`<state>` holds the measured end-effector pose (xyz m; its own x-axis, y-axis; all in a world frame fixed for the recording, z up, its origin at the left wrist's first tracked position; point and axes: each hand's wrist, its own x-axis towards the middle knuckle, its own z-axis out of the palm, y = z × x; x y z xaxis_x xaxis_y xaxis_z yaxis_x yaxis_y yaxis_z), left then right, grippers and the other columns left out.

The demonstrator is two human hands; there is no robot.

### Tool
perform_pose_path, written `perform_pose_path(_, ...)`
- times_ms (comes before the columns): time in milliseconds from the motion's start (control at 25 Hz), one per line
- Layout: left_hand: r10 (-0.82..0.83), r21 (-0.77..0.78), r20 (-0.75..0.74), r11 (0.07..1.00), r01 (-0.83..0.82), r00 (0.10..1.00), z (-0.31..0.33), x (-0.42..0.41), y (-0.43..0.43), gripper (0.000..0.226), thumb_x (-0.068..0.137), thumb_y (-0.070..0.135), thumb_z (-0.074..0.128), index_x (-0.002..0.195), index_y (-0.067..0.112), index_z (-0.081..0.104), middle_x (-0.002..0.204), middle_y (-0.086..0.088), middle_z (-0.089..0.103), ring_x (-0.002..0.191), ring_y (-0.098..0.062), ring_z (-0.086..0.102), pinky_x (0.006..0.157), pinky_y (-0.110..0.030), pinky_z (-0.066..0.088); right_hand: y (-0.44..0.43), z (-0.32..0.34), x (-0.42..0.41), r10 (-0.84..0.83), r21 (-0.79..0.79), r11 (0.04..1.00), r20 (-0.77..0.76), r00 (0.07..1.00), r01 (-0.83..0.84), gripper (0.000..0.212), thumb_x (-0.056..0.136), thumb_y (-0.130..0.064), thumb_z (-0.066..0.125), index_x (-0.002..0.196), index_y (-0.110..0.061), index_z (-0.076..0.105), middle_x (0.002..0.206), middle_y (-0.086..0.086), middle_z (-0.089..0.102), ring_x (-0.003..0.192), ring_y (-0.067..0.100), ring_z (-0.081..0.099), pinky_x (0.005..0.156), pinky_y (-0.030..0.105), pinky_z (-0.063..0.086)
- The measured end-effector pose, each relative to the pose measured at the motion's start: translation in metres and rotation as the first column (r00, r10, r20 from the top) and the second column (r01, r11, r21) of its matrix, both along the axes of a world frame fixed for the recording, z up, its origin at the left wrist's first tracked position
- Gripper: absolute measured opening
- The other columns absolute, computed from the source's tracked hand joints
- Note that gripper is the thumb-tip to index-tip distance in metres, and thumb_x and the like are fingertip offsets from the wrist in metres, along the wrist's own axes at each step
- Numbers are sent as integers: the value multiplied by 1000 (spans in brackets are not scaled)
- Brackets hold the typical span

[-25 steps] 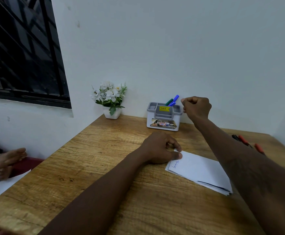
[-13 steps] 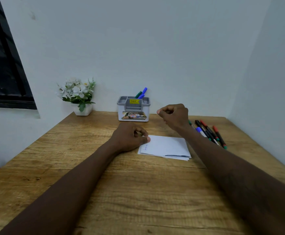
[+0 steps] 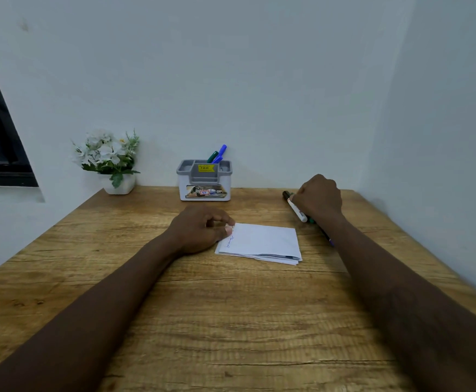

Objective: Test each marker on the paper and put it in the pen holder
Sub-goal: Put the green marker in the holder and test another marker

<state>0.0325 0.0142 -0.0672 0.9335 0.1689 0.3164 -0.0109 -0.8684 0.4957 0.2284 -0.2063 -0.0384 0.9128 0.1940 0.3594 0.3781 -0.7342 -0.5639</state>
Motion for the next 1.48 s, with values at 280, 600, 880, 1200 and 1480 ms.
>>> perform_pose_path(280, 40, 21, 26, 999, -40, 999, 1, 0, -1, 30, 86, 41, 76, 115, 35, 75, 104, 13, 73, 91, -9, 62, 81, -42, 58, -6, 1, 5, -99, -95, 991, -44, 994, 95, 25, 79, -23, 77, 74, -13, 54, 80, 6, 62, 80, 27, 67, 60, 31, 47)
perform_pose_path(600, 37, 20, 36, 999, -38, 999, -1, 0, -1, 24, 85, 41, 77, 108, 34, 78, 105, 16, 75, 91, -7, 64, 80, -42, 59, -7, 2, 8, -84, -148, 987, -108, 991, 67, 27, 77, -31, 77, 83, -13, 57, 90, 6, 65, 85, 25, 67, 61, 30, 46)
perform_pose_path(880, 9, -1, 42, 1000, -9, 999, 1, -1, -2, 22, 85, 38, 77, 107, 34, 79, 108, 18, 75, 95, -5, 66, 84, -41, 59, 0, 3, 8, -81, -135, 989, -91, 993, 68, 30, 78, -32, 79, 80, -14, 54, 82, 4, 62, 78, 21, 62, 61, 31, 47)
perform_pose_path(1200, 97, -37, 112, 995, -94, 989, 4, -5, -4, 30, 82, 41, 80, 111, 34, 77, 104, 15, 74, 91, 1, 64, 89, -33, 56, 16, 21, -17, 124, -35, 992, 93, 988, -122, 13, 71, -32, 78, 78, -22, 80, 74, -8, 70, 65, 9, 59, 56, 22, 41)
perform_pose_path(1480, 30, 90, 328, 994, -62, 944, 4, -5, -6, 47, 90, 32, 72, 136, 31, 63, 135, 7, 66, 117, -6, 60, 100, -32, 48, 57, 23, -66, 608, -179, 780, -12, 794, -600, 17, 80, -35, 78, 69, -21, 78, 81, 1, 72, 83, 20, 65, 73, 42, 56)
